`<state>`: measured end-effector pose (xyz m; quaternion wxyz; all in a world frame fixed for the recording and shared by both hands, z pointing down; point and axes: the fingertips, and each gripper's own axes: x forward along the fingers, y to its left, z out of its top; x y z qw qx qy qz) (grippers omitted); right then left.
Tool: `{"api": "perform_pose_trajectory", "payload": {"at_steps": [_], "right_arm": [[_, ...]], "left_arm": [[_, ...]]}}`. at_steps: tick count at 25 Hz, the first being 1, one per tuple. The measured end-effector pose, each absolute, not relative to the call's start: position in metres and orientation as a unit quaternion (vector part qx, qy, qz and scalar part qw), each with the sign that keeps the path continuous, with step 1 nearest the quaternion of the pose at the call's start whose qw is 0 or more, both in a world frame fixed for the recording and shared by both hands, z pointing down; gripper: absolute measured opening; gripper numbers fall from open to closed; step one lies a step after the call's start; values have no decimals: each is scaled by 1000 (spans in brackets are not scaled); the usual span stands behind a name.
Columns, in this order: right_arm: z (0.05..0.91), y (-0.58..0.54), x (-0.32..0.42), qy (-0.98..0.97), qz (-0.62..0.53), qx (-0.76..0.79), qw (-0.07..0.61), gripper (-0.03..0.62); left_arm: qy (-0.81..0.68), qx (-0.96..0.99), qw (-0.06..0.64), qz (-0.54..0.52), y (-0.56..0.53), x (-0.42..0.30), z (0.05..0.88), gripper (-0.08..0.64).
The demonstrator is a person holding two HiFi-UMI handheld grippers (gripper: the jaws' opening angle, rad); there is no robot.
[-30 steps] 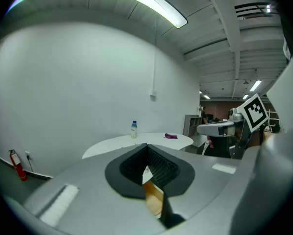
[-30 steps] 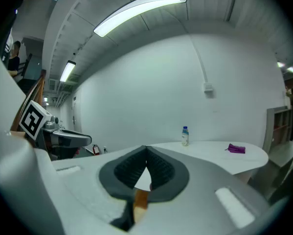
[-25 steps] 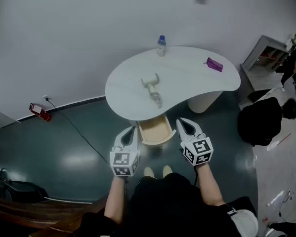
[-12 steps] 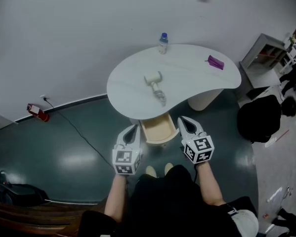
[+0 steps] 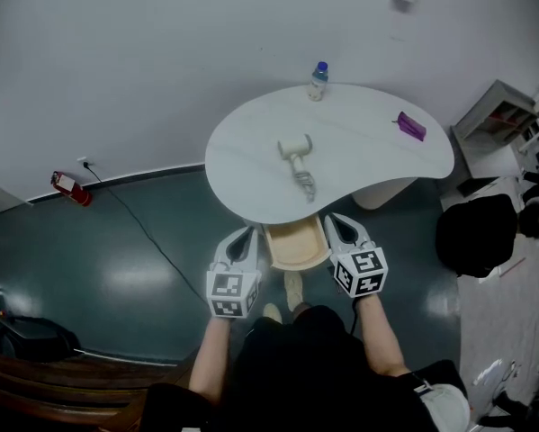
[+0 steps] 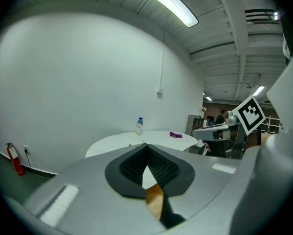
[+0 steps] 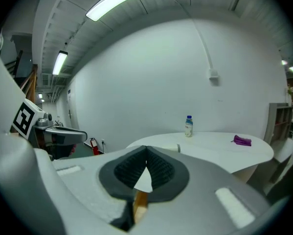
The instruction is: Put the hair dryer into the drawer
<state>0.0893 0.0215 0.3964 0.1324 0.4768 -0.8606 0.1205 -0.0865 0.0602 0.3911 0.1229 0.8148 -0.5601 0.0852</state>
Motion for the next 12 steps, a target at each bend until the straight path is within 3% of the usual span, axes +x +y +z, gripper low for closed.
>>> {"api": "perform_pose_trajectory", "payload": {"at_steps": [12], "right_arm": [[443,-94,91,-864,160,448,165,3]], "left_arm": [[-587,788,156,98,-28,-87,421,8]]}}
